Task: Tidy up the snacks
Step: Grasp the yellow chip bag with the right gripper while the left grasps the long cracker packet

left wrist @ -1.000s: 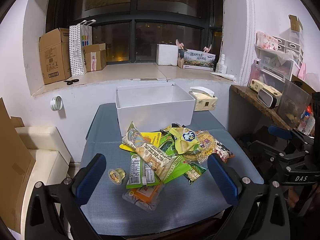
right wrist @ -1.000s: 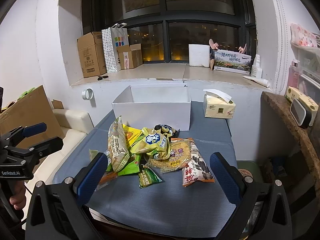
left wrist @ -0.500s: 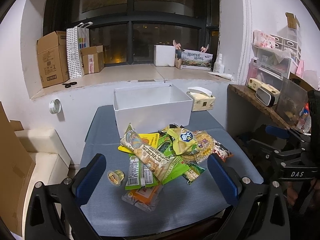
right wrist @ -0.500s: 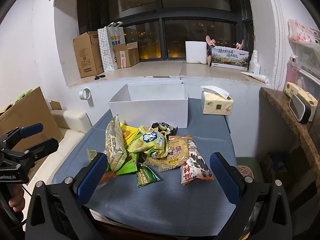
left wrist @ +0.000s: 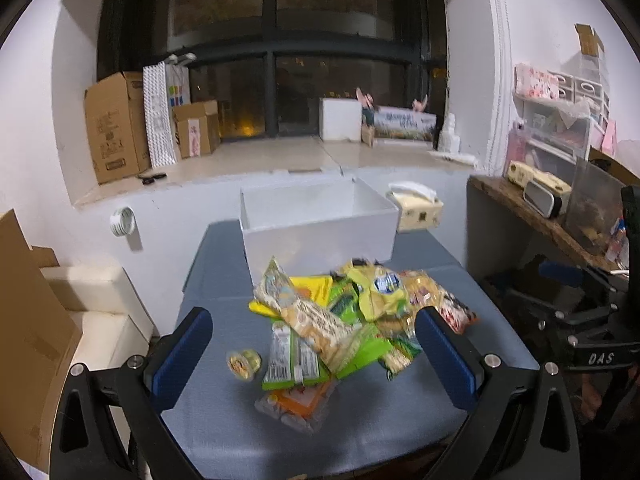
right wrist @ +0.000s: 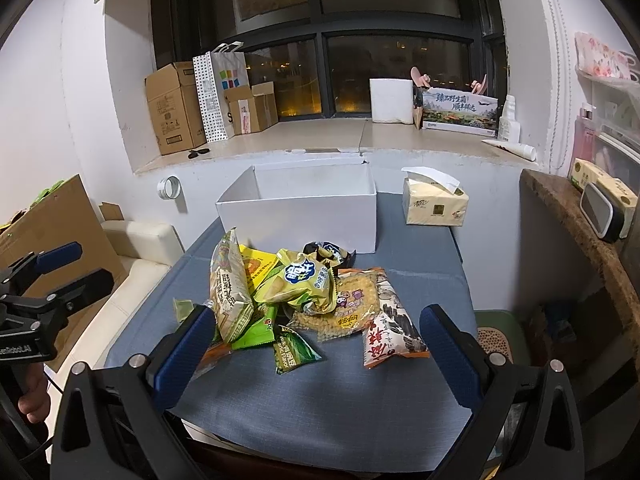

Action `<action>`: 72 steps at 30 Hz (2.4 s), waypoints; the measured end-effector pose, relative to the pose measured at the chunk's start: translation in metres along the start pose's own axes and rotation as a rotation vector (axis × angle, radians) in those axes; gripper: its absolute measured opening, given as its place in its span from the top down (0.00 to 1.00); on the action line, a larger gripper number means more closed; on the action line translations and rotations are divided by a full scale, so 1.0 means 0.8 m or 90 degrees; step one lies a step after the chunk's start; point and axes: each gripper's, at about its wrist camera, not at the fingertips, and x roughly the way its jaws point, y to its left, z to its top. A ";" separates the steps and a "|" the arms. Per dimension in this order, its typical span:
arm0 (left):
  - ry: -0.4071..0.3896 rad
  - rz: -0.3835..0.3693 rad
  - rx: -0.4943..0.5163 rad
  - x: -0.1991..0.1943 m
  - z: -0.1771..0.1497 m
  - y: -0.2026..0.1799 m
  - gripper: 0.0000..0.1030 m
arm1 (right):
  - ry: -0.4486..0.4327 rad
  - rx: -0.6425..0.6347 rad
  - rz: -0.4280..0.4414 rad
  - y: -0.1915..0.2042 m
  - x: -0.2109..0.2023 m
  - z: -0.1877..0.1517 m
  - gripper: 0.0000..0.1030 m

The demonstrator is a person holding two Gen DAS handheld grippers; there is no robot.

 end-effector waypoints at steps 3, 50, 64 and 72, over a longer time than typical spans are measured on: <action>-0.022 -0.007 -0.004 0.001 -0.001 0.003 0.00 | 0.000 -0.002 0.001 0.000 0.003 0.000 0.00; 0.107 -0.054 -0.083 0.109 -0.023 0.040 0.00 | 0.027 0.007 0.106 -0.012 0.123 0.032 0.35; 0.296 0.029 -0.179 0.298 -0.031 0.057 0.04 | -0.054 0.051 0.104 -0.030 0.031 0.010 0.35; 0.265 -0.015 -0.169 0.276 -0.038 0.051 0.63 | -0.043 0.050 0.102 -0.031 0.035 0.000 0.35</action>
